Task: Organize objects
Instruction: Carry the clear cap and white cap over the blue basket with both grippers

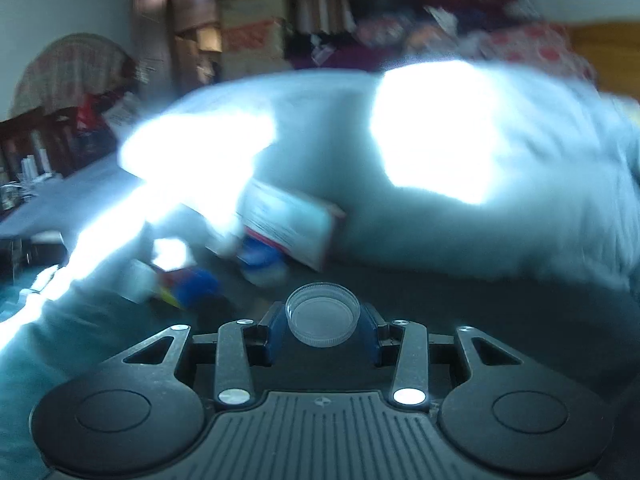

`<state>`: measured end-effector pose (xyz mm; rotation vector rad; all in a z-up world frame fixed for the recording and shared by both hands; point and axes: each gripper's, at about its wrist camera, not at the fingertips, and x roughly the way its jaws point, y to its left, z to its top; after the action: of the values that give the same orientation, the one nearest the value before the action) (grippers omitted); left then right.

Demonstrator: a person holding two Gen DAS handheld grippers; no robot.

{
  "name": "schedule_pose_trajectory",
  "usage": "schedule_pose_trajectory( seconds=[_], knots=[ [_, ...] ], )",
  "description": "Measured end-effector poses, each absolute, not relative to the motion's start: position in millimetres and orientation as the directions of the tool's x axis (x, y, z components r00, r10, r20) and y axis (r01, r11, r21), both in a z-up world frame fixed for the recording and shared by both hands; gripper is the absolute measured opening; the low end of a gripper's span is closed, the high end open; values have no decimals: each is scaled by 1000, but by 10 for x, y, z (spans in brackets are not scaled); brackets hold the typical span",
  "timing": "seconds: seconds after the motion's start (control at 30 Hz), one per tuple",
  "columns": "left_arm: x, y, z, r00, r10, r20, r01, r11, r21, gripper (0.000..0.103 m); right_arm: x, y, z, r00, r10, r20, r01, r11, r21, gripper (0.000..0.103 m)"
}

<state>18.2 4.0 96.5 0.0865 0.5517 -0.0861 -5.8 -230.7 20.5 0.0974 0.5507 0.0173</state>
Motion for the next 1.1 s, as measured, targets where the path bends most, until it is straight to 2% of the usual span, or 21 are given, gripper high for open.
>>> schedule_pose_trajectory(
  seconds=[0.13,0.23,0.4,0.5,0.63,0.8,1.1],
  knots=[
    [34,788,1365,871,126,-475,-122,992,40,32,-152,-1812,688,882,138,-451,-110,990,87,43],
    [-88,1339,1533,849,244,-468,-269,963,15,32,-168,-1337,1012,886,228,-403,-211,974,89,43],
    [-253,2048,1667,799,362,-481,-422,906,-19,32,-225,-385,1468,847,404,-345,-405,911,74,43],
    [-307,2337,1689,775,389,-499,-466,884,-34,32,-265,174,1678,791,503,-349,-512,856,74,43],
    [-338,2596,1651,752,392,-529,-499,864,-69,32,-327,820,1848,708,583,-397,-611,789,68,43],
    [-421,2794,1625,745,384,-546,-505,859,-85,32,-406,1258,1919,669,606,-430,-645,761,69,43],
    [-486,2916,1542,741,374,-558,-512,852,-108,32,-366,1444,1937,660,595,-459,-646,761,57,43]
  ],
)
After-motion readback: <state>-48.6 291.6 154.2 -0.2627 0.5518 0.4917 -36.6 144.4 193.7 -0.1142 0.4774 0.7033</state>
